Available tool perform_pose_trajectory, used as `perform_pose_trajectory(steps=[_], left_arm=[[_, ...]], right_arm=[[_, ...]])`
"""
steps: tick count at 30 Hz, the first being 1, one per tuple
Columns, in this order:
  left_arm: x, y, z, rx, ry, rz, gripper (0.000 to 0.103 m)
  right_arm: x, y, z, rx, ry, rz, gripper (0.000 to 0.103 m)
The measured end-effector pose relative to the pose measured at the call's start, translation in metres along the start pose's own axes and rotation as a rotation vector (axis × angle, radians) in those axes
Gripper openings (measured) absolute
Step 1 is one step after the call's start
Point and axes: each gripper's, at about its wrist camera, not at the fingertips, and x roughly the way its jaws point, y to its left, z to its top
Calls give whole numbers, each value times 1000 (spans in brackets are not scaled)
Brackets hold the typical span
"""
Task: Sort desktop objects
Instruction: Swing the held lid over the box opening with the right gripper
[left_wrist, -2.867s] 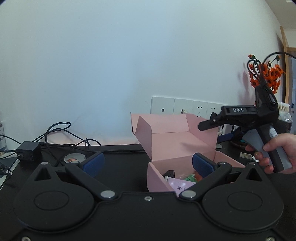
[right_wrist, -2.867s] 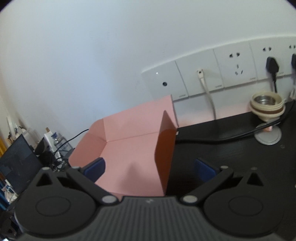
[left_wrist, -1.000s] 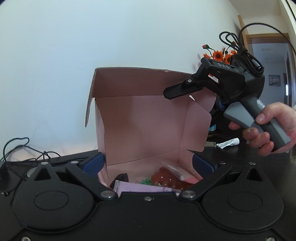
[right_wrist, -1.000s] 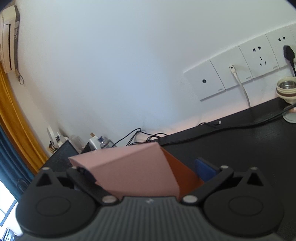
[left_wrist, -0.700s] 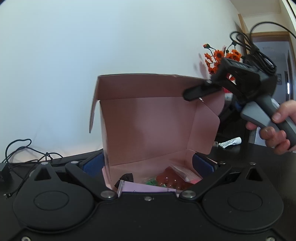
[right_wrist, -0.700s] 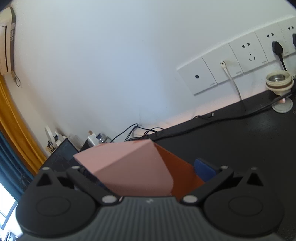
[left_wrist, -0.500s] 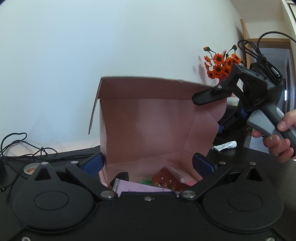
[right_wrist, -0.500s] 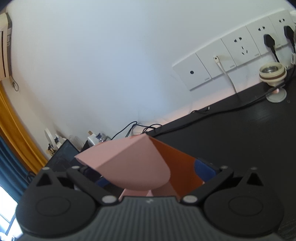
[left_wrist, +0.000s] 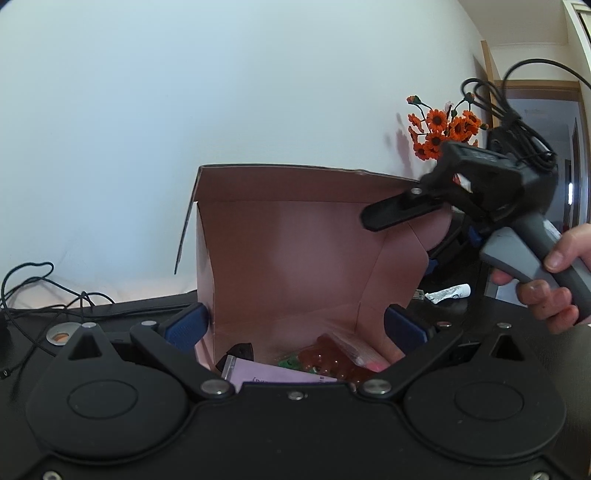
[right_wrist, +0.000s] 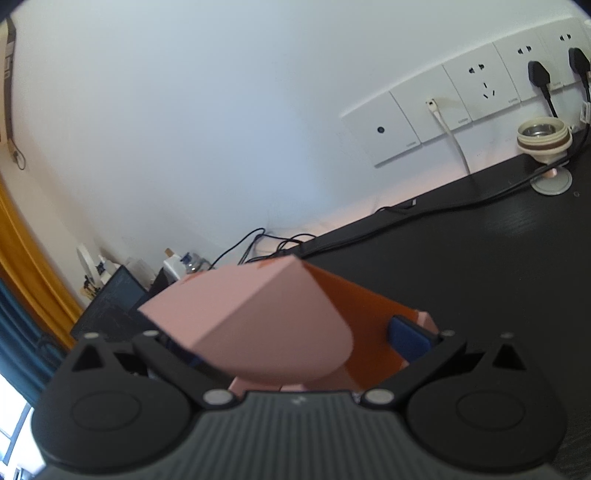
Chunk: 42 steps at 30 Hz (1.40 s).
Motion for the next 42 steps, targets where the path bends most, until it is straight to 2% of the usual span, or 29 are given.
perform_pose_trajectory(steps=[6, 11, 15, 27, 31, 34, 38, 42], left_arm=[[1, 7, 2, -42, 10, 26, 103], [-1, 13, 3, -90, 11, 9, 103], [-2, 13, 3, -78, 13, 12, 103], [-7, 12, -1, -92, 15, 22, 103], [-8, 11, -1, -114, 4, 50, 103], [-11, 7, 1, -95, 0, 82, 103], [-10, 2, 5, -75, 24, 116, 103], [-6, 1, 5, -77, 57, 96, 103]], right_arm=[[9, 0, 2, 28, -9, 10, 102], [5, 0, -5, 34, -12, 29, 102], [0, -5, -7, 75, -22, 52, 102], [-15, 8, -10, 47, -19, 82, 102], [-18, 7, -13, 50, -38, 94, 102], [-20, 5, -16, 62, -55, 96, 102], [-26, 8, -20, 51, -96, 50, 102], [-36, 12, -24, 12, -138, -84, 102]])
